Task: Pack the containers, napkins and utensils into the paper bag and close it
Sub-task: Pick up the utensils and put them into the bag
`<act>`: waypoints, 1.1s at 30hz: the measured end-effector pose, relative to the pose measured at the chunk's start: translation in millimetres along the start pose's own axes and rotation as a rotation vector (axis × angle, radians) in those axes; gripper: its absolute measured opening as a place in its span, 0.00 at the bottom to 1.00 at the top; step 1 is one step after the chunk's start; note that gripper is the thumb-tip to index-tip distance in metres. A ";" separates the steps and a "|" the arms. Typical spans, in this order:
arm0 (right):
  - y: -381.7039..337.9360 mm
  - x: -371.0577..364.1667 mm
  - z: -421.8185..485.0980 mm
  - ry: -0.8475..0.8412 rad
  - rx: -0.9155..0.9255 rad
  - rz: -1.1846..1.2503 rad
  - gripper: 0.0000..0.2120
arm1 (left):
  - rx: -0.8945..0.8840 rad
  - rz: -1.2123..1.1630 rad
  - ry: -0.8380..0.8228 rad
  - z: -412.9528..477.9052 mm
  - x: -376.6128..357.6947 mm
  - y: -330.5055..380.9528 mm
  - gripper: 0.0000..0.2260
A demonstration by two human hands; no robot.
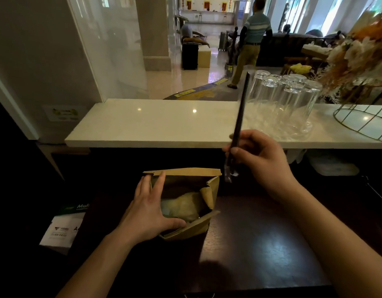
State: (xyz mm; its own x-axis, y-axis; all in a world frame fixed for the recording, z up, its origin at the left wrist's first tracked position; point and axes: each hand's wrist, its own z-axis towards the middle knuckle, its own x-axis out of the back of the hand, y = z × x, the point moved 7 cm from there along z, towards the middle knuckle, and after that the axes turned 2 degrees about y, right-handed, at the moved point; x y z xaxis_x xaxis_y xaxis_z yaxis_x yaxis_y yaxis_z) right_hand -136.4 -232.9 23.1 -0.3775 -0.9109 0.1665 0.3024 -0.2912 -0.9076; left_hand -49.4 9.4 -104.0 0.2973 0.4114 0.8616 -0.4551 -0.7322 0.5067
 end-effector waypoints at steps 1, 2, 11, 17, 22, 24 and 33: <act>-6.0 -12.7 4.2 -0.044 0.006 0.018 0.11 | 0.000 -0.013 -0.003 0.5 0.3 -0.3 0.61; -9.1 -25.6 7.8 -0.093 0.004 0.028 0.10 | 0.003 -0.024 -0.006 1.1 0.7 -1.0 0.61; 44.5 -117.6 10.4 -0.520 -0.064 -0.490 0.06 | 0.008 -0.102 0.023 1.1 2.8 -12.1 0.58; 86.2 -128.8 -5.4 -0.741 0.055 -1.154 0.14 | -0.011 -0.183 0.018 -6.5 5.7 -23.9 0.52; 104.1 -143.7 -6.9 -0.830 0.046 -1.388 0.13 | -0.014 -0.186 0.019 -7.7 3.9 -26.1 0.50; 109.1 -148.9 -4.0 -0.859 0.028 -1.454 0.12 | -0.006 -0.190 0.027 -6.9 6.1 -29.1 0.51; 150.6 -176.8 -9.4 -0.986 -0.110 -1.520 0.15 | 0.006 -0.154 0.035 -5.3 3.6 -31.8 0.52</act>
State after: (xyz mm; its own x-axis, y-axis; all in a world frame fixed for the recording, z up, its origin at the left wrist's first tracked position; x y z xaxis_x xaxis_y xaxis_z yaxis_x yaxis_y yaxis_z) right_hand -32.4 -112.9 -146.6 0.3728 0.2685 0.8882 0.1585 -0.9616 0.2241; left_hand -38.3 37.0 -116.8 0.3342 0.5377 0.7741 -0.4014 -0.6619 0.6330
